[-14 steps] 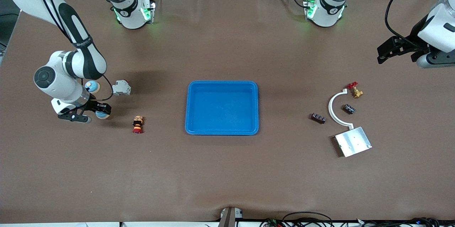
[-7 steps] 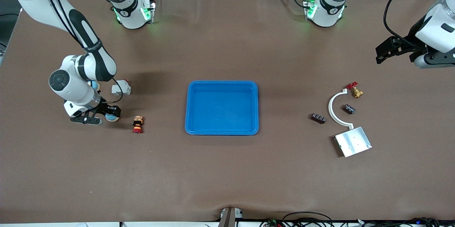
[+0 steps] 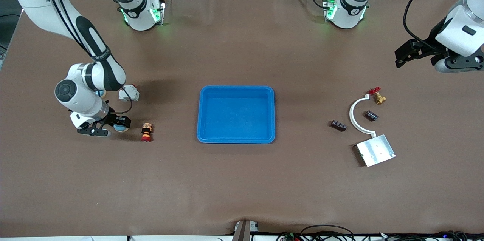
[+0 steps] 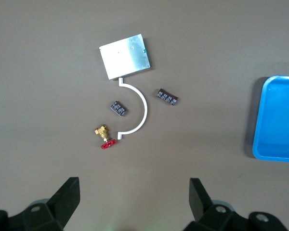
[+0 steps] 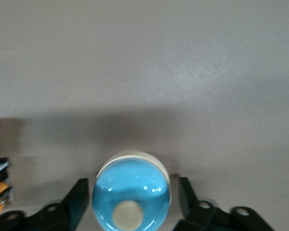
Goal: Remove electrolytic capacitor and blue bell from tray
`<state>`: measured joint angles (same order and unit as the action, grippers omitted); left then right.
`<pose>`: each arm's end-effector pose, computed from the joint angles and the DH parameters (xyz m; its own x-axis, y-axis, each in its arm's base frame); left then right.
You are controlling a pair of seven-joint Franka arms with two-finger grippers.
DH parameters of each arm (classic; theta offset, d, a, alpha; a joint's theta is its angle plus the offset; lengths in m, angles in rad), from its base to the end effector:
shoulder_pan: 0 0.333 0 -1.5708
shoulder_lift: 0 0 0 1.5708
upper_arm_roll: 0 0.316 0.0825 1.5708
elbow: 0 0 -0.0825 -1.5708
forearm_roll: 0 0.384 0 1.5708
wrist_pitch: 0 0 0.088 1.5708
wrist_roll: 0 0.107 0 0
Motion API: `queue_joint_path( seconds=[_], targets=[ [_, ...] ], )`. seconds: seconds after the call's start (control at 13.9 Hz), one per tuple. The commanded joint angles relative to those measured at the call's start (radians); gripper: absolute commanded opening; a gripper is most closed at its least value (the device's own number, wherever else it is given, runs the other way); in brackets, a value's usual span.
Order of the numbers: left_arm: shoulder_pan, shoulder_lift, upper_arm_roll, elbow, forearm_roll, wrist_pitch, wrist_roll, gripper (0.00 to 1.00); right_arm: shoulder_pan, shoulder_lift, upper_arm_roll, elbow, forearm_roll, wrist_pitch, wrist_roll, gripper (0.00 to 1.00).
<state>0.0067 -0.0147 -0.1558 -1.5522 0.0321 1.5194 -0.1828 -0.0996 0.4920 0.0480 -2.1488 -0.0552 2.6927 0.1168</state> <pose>0.5394 -0.0781 0.6368 0.9993 0.0353 -0.0117 0.0348 -0.9987 -0.0371 0.5716 -0.0273 0.1734 0.9907 -0.1251 0.0529 -0.1252 -0.9921 -0.0023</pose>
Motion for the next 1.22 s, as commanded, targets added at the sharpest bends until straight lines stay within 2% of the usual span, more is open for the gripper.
queue_joint_path(
  seconds=[0.0,0.22,0.5,0.72,0.86,1.01,1.15],
  targets=[
    [0.003,-0.01,-0.002,-0.003,-0.009,-0.011,-0.01,1.0,-0.008,0.027,0.004,0.041,-0.015,-0.011,0.01,1.0],
    [0.001,-0.011,-0.004,-0.008,-0.009,-0.011,-0.01,1.0,-0.006,0.001,0.004,0.049,-0.015,-0.049,0.007,1.0],
    [0.001,-0.011,-0.01,-0.009,-0.009,-0.01,-0.01,1.0,-0.008,-0.059,0.004,0.141,-0.015,-0.293,0.004,1.0],
    [0.003,-0.011,-0.011,-0.008,-0.009,-0.01,-0.01,1.0,-0.02,-0.177,0.007,0.191,-0.014,-0.434,0.001,1.0],
    [0.003,-0.011,-0.011,-0.008,-0.009,-0.01,-0.01,1.0,-0.011,-0.268,0.018,0.271,-0.008,-0.618,-0.009,1.0],
    [0.003,-0.011,-0.011,-0.008,-0.009,-0.011,-0.01,1.0,0.009,-0.314,0.023,0.401,0.001,-0.84,-0.009,1.0],
    [0.003,-0.011,-0.011,-0.008,-0.009,-0.011,-0.01,1.0,0.018,-0.364,0.029,0.487,0.001,-0.968,-0.009,1.0]
  ],
)
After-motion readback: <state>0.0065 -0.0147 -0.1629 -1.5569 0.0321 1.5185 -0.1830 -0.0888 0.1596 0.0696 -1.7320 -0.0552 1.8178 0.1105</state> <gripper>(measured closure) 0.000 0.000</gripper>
